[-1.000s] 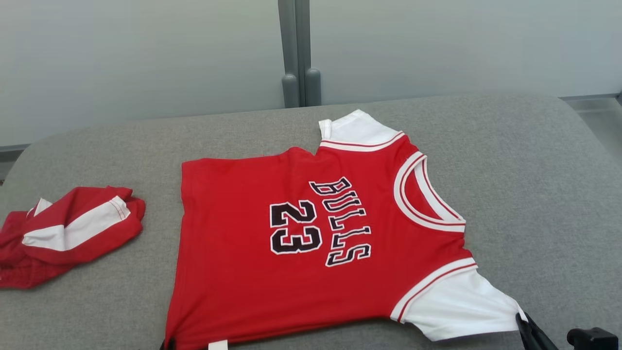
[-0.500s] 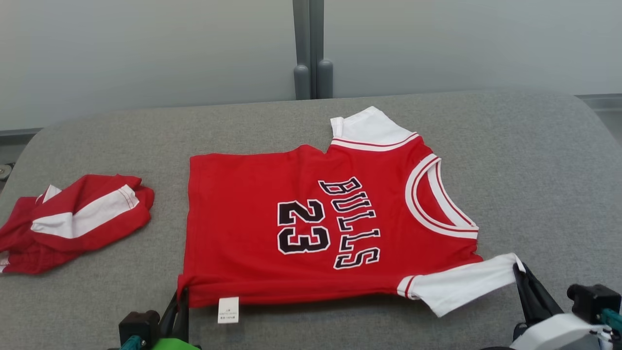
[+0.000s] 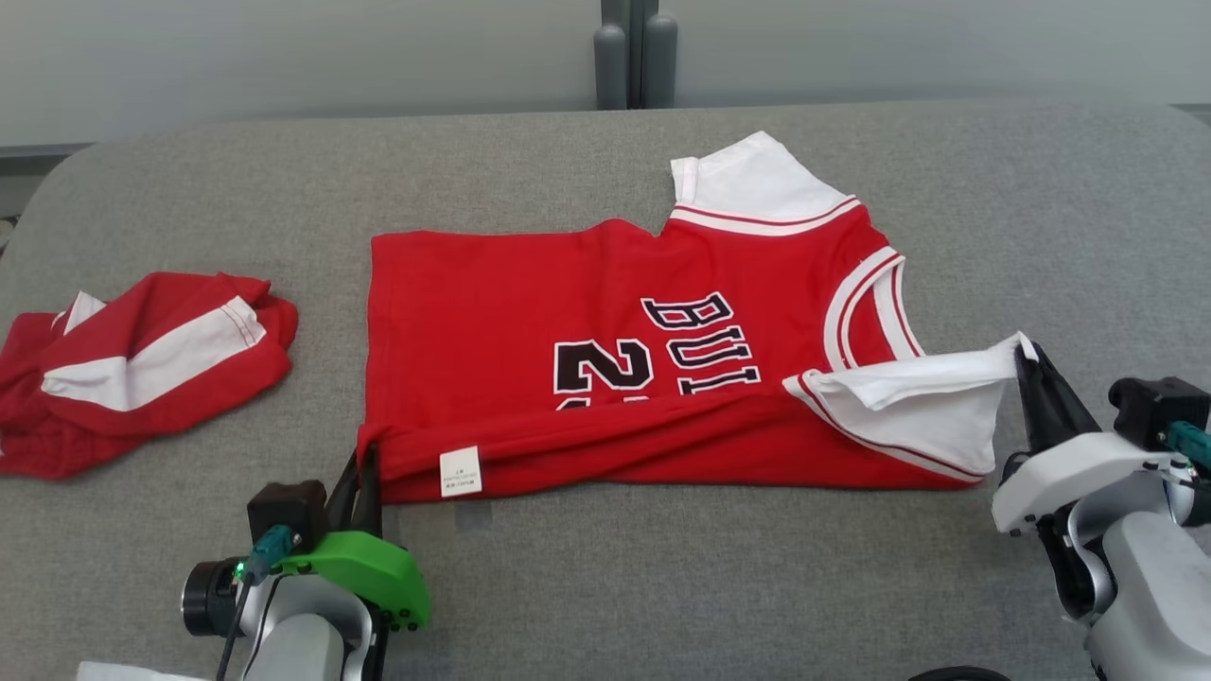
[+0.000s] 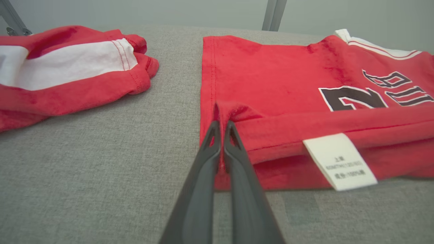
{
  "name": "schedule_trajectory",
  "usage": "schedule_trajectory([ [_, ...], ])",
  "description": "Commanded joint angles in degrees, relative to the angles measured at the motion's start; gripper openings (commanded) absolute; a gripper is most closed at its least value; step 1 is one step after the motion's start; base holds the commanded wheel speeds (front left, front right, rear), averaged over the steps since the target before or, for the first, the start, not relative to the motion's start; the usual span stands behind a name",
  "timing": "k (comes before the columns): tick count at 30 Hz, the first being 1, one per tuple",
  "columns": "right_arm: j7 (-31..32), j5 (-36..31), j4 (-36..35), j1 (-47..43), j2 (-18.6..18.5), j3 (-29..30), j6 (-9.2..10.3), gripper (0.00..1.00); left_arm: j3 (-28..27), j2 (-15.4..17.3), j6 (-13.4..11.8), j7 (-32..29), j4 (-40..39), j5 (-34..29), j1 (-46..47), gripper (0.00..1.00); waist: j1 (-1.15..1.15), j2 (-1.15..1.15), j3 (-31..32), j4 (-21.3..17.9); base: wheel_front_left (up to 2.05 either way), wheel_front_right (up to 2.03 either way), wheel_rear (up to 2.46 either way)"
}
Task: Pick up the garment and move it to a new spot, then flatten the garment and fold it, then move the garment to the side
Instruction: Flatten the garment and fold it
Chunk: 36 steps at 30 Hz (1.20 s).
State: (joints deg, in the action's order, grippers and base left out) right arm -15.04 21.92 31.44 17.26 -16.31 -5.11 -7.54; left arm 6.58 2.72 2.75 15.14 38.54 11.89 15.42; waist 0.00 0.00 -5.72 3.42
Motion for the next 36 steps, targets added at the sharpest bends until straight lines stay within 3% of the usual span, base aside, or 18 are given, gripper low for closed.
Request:
schedule_trajectory([
  [1,-0.19,-0.64,0.99,2.27,0.00,0.12,0.10,0.00,0.30,0.34,-0.76,-0.01,0.71,0.96,2.11,0.00,0.00,0.00,-2.65,0.56,0.00,0.00,0.00],
  [10,-0.19,-2.41,4.61,8.79,-0.28,-0.79,0.10,0.00,2.20,0.33,-2.70,-0.02,0.65,2.82,6.57,0.00,0.00,0.00,-6.45,1.19,0.00,0.00,0.00],
  [11,-0.19,-2.50,4.97,9.22,-0.22,-0.91,0.10,0.00,2.49,0.32,-2.74,-0.01,0.74,2.90,6.82,0.06,0.00,0.00,-6.66,1.26,0.00,0.00,0.00],
  [12,-0.20,-2.43,5.17,9.74,-0.11,-0.90,0.10,0.20,2.71,0.33,-2.94,-0.01,0.68,3.06,7.16,0.36,0.00,0.00,-6.95,1.35,0.00,0.00,0.00],
  [13,-0.20,-2.30,5.10,10.37,-0.06,-0.47,0.10,0.68,2.89,0.34,-3.19,-0.01,0.42,3.13,7.42,0.72,0.00,0.00,-7.16,1.41,0.00,0.00,0.00],
  [14,-0.20,-1.85,5.13,10.71,0.17,-0.14,0.10,1.00,2.95,0.33,-3.55,-0.02,-0.03,3.25,7.58,1.00,0.00,0.00,-7.34,1.47,0.00,0.00,0.00],
  [20,-0.20,-2.14,2.15,10.37,0.66,1.89,0.10,1.00,2.46,0.31,-4.92,-0.01,-3.78,2.88,6.61,1.00,0.00,0.00,-7.72,1.61,0.00,0.00,0.00],
  [26,-0.19,-2.10,-1.84,2.92,1.75,2.88,0.10,1.00,1.61,0.30,-5.52,-0.01,-9.47,2.64,1.31,1.00,0.00,0.00,-6.31,1.46,0.00,0.00,0.00],
  [36,-0.19,0.39,0.14,-3.62,2.50,0.86,0.11,1.00,1.37,0.30,-5.11,-0.01,-12.23,1.95,-4.12,1.00,0.00,0.00,-5.68,0.95,0.00,0.00,0.00],
])
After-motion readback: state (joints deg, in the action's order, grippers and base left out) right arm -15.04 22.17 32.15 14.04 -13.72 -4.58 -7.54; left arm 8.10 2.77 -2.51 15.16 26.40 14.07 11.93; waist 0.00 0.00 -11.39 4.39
